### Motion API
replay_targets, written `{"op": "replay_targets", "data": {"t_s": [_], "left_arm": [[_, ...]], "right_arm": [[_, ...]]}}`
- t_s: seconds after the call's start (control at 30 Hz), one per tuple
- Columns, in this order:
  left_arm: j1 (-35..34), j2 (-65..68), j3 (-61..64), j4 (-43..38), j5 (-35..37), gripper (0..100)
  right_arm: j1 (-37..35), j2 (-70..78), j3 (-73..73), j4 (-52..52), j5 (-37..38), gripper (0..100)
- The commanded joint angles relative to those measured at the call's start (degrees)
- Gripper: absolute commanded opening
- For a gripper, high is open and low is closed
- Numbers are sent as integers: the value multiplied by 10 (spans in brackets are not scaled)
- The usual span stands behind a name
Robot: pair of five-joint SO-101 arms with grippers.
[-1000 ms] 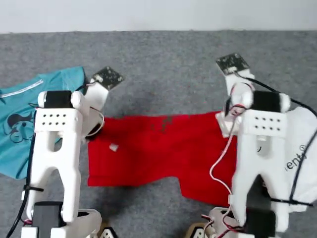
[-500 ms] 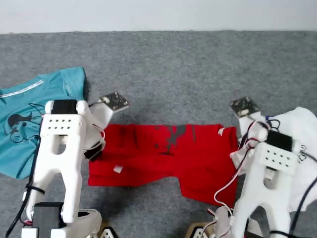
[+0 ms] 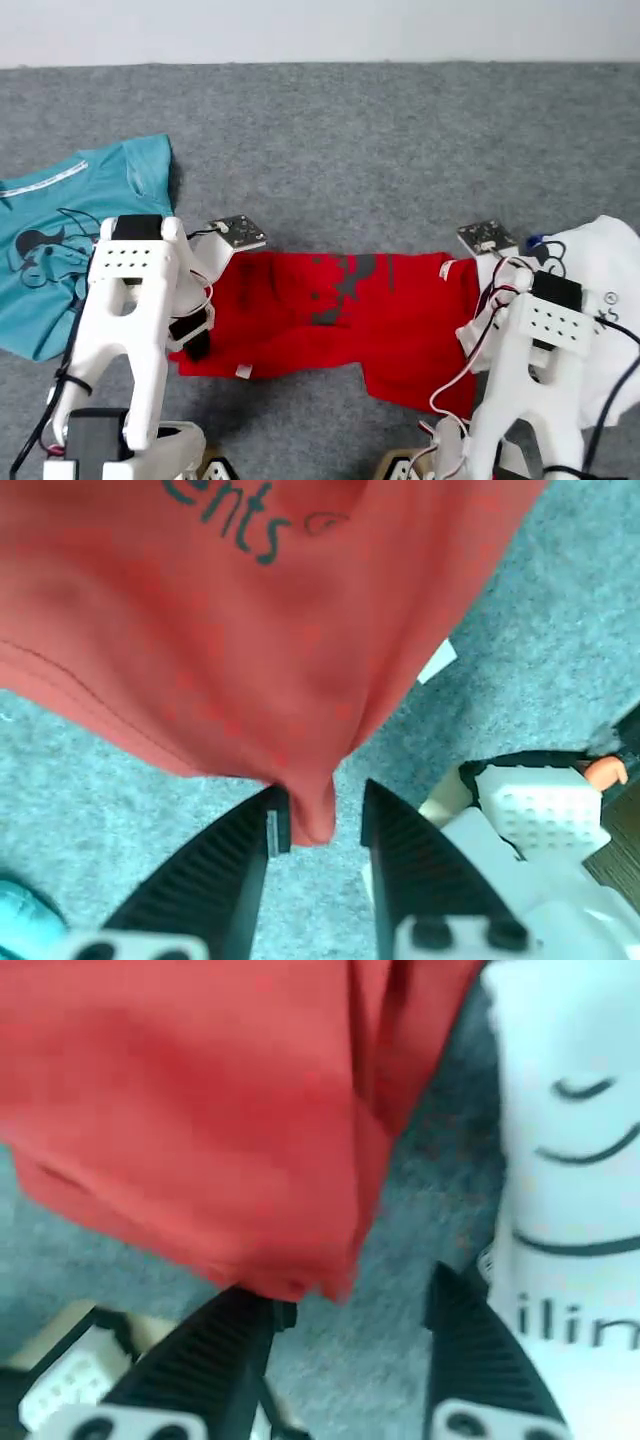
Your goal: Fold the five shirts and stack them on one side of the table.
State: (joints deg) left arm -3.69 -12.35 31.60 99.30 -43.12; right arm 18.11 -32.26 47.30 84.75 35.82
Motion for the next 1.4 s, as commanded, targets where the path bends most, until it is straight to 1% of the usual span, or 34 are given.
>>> {"op": "replay_targets", "data": {"t_s": [0.0, 0.1, 0.2, 0.27, 0.33, 0.4, 0.5, 0.57, 0.63, 0.7, 0.83, 1.0, 1.1, 1.23, 1.37], "left_arm": [[-25, -23, -44, 11, -6, 128], [-59, -23, -95, 11, -7, 126], [-91, -22, -160, 10, -10, 126], [-96, -21, -197, -5, -9, 126], [-79, -16, -206, -35, -7, 126], [-43, -13, -187, -89, 4, 126], [3, 11, -141, -211, 65, 126], [18, 42, -111, -296, 110, 127], [21, 80, -95, -353, 142, 128], [20, 117, -95, -368, 154, 127], [15, 171, -100, -372, 152, 126], [-7, 210, -124, -396, 154, 126], [-10, 226, -124, -402, 154, 126], [-10, 242, -124, -411, 154, 126], [-9, 256, -124, -444, 155, 126]], "right_arm": [[11, -23, -43, 51, -9, 227], [11, -23, -105, 100, -10, 226], [11, -23, -164, 110, -12, 226], [7, -17, -199, 109, -31, 226], [-12, -16, -219, 87, -51, 225], [-43, -16, -216, 47, -75, 225], [-107, -16, -179, -40, -110, 217], [-145, -15, -149, -93, -115, 186], [-170, -15, -118, -143, -115, 161], [-183, -15, -91, -184, -116, 152], [-192, -15, -40, -248, -115, 152], [-189, -6, 55, -407, -115, 149], [-186, 43, 94, -492, -115, 147], [-158, 142, 76, -559, -117, 147], [-126, 253, -2, -575, -118, 147]]}}
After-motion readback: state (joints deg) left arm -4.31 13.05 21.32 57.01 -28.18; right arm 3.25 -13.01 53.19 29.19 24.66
